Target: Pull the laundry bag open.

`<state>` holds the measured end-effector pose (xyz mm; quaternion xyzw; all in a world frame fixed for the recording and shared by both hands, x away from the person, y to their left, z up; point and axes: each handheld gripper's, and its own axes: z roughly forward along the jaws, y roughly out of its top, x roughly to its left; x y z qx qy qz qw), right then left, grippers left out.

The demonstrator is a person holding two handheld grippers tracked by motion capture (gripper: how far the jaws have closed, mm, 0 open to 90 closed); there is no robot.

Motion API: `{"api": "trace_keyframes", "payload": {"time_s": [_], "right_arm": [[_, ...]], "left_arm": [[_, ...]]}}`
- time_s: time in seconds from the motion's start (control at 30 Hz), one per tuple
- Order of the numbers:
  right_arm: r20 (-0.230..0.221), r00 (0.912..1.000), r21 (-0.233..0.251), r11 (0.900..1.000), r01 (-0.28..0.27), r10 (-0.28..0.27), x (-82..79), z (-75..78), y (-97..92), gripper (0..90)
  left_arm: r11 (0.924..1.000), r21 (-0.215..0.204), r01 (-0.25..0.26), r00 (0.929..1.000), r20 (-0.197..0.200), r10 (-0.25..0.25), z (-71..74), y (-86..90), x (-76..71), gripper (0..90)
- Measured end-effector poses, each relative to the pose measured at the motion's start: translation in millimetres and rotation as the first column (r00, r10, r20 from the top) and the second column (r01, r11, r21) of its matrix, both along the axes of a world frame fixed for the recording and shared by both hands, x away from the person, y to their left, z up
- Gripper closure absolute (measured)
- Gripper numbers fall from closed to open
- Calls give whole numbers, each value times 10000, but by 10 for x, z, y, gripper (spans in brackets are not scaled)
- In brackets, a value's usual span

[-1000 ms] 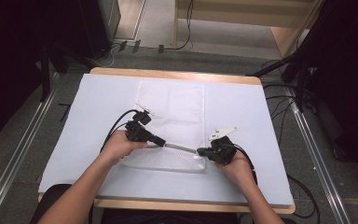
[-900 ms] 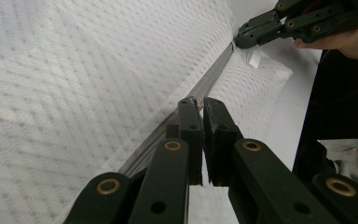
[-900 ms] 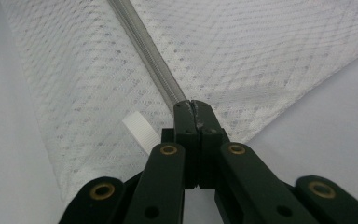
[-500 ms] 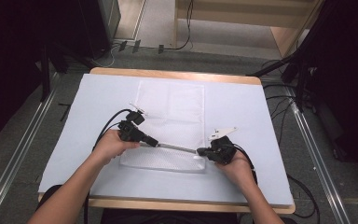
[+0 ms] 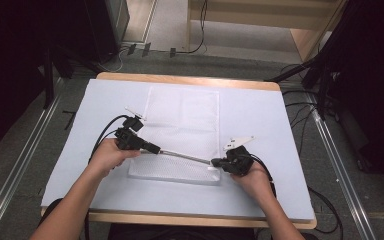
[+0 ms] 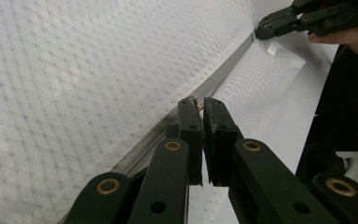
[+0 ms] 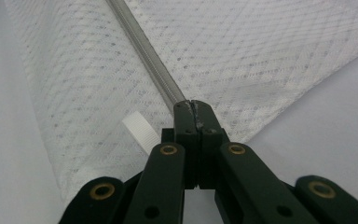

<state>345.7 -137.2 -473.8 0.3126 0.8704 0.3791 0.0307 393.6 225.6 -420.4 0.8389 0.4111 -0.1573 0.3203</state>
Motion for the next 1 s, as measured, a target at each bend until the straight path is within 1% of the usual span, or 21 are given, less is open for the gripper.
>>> {"api": "trace_keyframes", "payload": {"time_s": [0.03, 0.1, 0.13, 0.17, 0.3, 0.33, 0.37, 0.4, 0.5, 0.57, 0.63, 0.7, 0.77, 0.8, 0.83, 0.93, 0.97, 1.0], "right_arm": [[0, 10000, -3, 10000, 4, -4, 0, 0, 0, 900], [-1, 10000, -15, 10000, -2, 2, 0, 1, 0, 900], [-5, 10000, -24, 10000, 1, -1, 0, 2, 2, 900], [-13, 10000, -44, 10000, 7, -7, -1, 4, 4, 900], [-40, 10000, -41, 10000, 1, -2, 2, 4, 2, 900], [-44, 10000, -35, 10000, 0, 0, 2, 4, 2, 900], [-43, 10000, -28, 10000, -11, 11, 3, 4, 1, 900], [-46, 10000, -24, 10000, -13, 13, 4, 3, 1, 900], [-95, 10000, -7, 10000, -10, 10, 5, 4, 0, 900], [-96, 10000, 6, 10000, -21, 21, 8, 3, 0, 900], [-99, 9999, 6, 10000, -21, 21, 8, 3, 0, 900], [-57, 10000, 16, 10000, -50, 50, 14, 1, -3, 900], [-99, 9999, 20, 10000, -26, 26, 14, 1, -4, 900], [-107, 9999, 20, 10000, -43, 43, 17, 1, -6, 900], [-116, 9999, 22, 10000, -50, 51, 19, 1, -7, 900], [-151, 9999, 16, 10000, -75, 75, 22, 3, -5, 900], [-149, 9999, 13, 10000, -75, 75, 21, 3, -4, 900], [-152, 9998, 11, 10000, -84, 84, 22, 4, -4, 900]], "left_arm": [[10000, 72, -59, 10000, 19, 59, -2, 12, -7, 881], [10000, -24, -11, 10000, -92, 11, -9, 31, -14, 881], [9999, 146, 2, 10000, -53, -2, -9, 41, -19, 881], [9998, 195, -68, 10000, -42, 69, -11, 57, -19, 881], [9997, -12, -242, 9996, -177, 242, 0, 147, -6, 881], [9997, 72, -243, 9995, -187, 244, 4, 166, -6, 881], [9997, -16, -238, 9994, -254, 237, 0, 175, -7, 881], [9995, 140, -298, 9995, -105, 299, 2, 180, -14, 881], [9991, 209, -370, 9993, -102, 372, -7, 179, -21, 881], [9994, 204, -286, 9995, -127, 289, -10, 187, -22, 881], [9984, 403, -401, 9991, -98, 406, -5, 224, -26, 881], [9980, 328, -545, 9983, -195, 552, -6, 276, -27, 881], [9973, 296, -675, 9975, -188, 680, -6, 332, -33, 881], [9973, 235, -694, 9973, -234, 699, -6, 356, -35, 881], [9977, 64, -677, 9972, -301, 679, -4, 375, -34, 881], [9974, 259, -668, 9974, -256, 674, -10, 360, -48, 881], [9969, 407, -679, 9974, -221, 688, -11, 353, -54, 881], [9951, 692, -703, 9975, -67, 709, -11, 359, -56, 881]]}}
